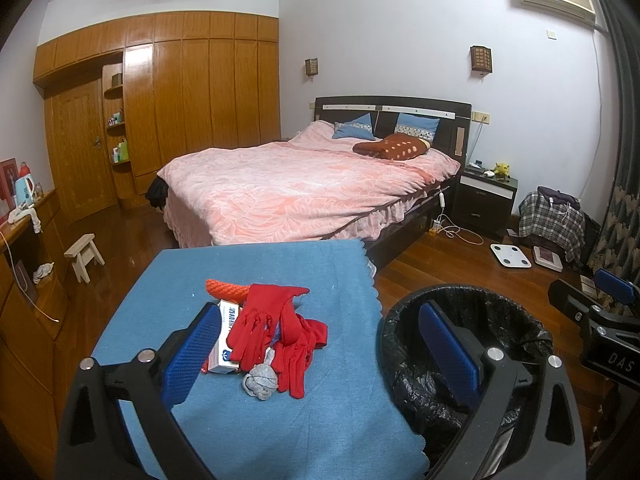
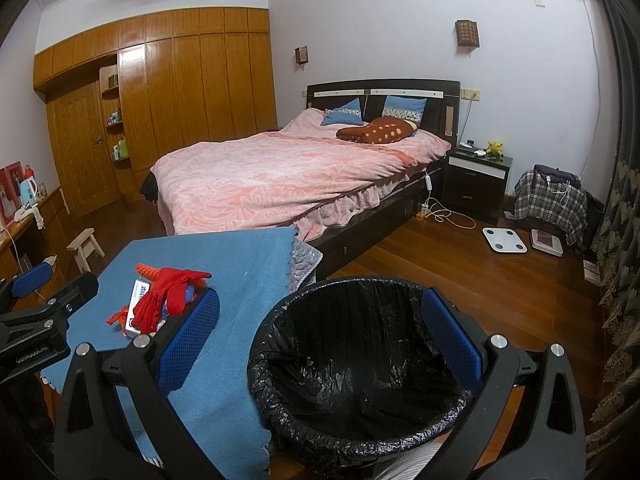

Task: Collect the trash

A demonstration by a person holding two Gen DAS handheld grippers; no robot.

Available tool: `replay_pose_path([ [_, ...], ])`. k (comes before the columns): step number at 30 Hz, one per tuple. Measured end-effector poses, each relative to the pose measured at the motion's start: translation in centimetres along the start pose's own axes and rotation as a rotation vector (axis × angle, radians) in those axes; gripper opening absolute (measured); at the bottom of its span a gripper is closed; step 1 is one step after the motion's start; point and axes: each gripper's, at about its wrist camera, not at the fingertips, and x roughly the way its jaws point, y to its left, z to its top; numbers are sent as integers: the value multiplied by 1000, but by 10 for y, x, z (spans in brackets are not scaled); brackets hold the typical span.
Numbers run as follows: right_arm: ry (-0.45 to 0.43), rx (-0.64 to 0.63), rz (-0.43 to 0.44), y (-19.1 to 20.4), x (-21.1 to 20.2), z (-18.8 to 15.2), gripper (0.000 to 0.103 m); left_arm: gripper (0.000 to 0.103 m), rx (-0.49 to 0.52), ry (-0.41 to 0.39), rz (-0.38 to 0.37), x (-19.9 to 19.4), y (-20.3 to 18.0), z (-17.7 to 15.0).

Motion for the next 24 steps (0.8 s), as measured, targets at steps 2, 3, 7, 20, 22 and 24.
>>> replay_pose_path([
  [2, -1, -1, 0, 0, 0, 0, 98, 97, 0, 0, 1, 1, -1, -1],
  [3, -1, 0, 0, 0, 0, 0, 98, 97, 0, 1, 0, 0, 0, 0],
  [7, -1, 0, 1, 0, 0, 0, 98, 97, 0, 0, 1, 1, -1, -1],
  [20, 2, 1, 2, 0, 1, 0, 98, 97, 0, 1, 1, 1, -1, -1],
  [22, 2, -1, 2, 4, 3, -3, 98, 97, 0, 2, 2, 1, -1, -1],
  [24, 3, 0, 2, 4, 3, -3, 98, 97, -1, 2, 1, -1, -1, 0],
])
